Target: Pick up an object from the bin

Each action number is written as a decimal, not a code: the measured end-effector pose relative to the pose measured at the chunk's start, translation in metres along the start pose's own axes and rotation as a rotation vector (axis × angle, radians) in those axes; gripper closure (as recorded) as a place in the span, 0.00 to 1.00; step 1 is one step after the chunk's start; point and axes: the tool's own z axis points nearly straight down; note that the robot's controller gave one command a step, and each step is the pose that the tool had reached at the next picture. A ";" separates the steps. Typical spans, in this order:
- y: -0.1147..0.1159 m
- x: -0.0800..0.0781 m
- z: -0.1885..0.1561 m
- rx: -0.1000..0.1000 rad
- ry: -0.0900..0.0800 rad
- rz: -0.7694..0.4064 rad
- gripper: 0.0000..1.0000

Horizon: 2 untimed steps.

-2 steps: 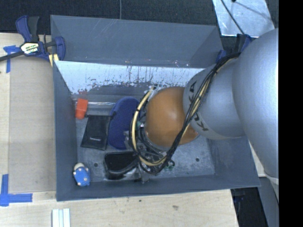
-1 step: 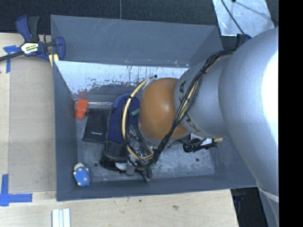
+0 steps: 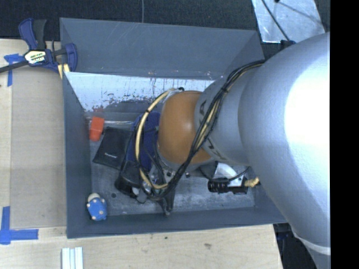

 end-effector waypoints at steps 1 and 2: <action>0.019 -0.014 0.028 -0.001 -0.001 0.170 0.00; 0.019 -0.014 0.027 -0.001 -0.001 0.166 0.00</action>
Offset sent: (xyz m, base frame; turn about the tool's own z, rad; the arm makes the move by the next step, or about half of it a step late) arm 0.0223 0.0110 -0.0284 0.1717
